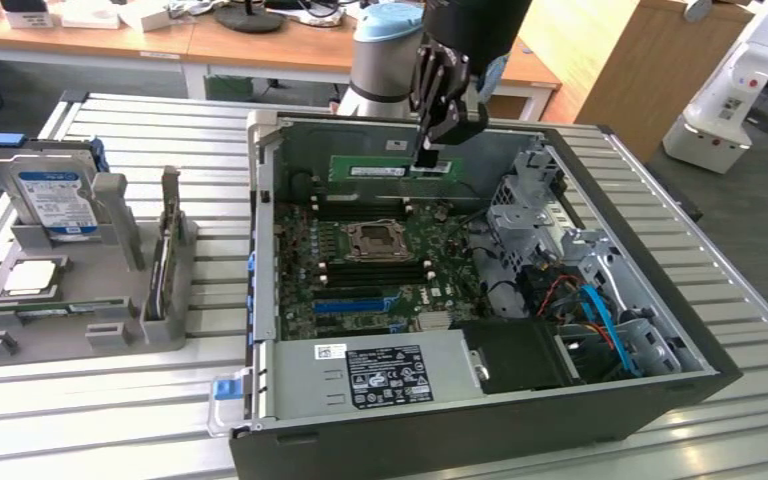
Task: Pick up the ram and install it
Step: 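Pick up the ram and move it above insertion slot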
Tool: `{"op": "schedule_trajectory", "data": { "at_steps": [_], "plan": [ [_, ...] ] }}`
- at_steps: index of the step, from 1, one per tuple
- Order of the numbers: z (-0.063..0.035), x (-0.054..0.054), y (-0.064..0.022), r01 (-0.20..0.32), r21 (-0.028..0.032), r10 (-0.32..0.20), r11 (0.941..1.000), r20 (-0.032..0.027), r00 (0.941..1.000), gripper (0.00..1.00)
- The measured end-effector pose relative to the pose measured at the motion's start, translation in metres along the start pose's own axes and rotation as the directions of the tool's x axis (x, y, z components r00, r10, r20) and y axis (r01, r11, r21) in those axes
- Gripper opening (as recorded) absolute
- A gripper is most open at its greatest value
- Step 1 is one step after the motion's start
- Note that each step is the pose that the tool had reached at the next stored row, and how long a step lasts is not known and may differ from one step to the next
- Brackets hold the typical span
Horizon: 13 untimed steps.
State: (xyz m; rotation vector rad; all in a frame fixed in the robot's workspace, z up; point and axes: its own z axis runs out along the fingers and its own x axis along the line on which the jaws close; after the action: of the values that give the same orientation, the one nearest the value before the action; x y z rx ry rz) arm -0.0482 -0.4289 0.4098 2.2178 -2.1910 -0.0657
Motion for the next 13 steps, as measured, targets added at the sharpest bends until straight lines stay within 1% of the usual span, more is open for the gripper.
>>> {"op": "schedule_trajectory", "data": {
  "at_steps": [4, 13],
  "plan": [
    [0.0004, -0.009, -0.0001, 0.0, 0.0001, 0.0, 1.0, 0.0, 1.0, 0.12],
    [0.0009, -0.021, -0.0003, 0.0, 0.0, 0.0, 1.0, -0.0001, 1.0, 0.12]
  ]
}}
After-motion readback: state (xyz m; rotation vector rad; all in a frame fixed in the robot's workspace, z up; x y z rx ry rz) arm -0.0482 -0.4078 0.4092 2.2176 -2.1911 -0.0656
